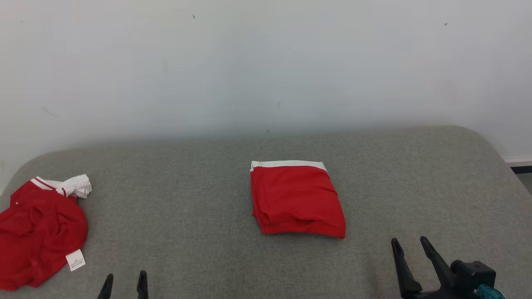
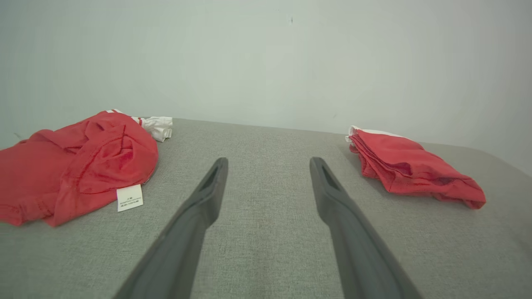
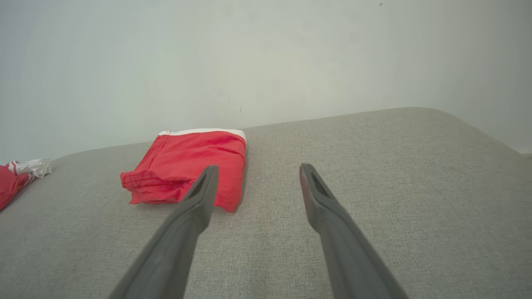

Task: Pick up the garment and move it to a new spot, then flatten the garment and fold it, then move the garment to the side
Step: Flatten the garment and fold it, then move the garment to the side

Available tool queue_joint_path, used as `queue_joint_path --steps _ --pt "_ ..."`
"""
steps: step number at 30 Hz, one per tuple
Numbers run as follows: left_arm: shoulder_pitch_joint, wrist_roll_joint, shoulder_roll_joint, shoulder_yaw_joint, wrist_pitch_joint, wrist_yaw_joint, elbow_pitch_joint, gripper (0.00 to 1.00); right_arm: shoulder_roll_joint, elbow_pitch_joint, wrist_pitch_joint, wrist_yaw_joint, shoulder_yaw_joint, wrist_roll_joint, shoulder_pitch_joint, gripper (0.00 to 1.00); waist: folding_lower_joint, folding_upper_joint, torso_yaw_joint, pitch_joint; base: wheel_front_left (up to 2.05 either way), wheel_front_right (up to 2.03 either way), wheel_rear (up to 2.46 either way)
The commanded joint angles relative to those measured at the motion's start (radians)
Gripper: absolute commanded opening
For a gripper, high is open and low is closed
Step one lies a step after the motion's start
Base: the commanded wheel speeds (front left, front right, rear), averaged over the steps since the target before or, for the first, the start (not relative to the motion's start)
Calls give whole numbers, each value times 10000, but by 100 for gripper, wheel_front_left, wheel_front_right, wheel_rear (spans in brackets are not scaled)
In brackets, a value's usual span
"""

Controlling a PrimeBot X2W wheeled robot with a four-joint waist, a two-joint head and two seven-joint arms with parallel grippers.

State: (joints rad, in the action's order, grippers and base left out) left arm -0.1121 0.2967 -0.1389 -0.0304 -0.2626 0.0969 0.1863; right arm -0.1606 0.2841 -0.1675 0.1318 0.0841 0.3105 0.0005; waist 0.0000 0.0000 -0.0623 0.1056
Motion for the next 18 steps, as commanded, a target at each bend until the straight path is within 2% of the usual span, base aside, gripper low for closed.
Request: queue_joint_path --steps 1,11,18 --pt "-169 -109 -9 99 -33 32 20 100 3 -5 -15 -17 -46 -200 -64 100 0 0 37 -11 0 0 0" --pt "-297 -248 -165 360 -33 111 -150 100 223 -396 338 -17 -134 -611 -154 100 0 0 323 -97 0 0 0" --pt "-308 -260 -72 284 -34 151 -154 100 293 -584 516 -17 -173 -650 -37 100 0 0 468 -173 0 0 0"
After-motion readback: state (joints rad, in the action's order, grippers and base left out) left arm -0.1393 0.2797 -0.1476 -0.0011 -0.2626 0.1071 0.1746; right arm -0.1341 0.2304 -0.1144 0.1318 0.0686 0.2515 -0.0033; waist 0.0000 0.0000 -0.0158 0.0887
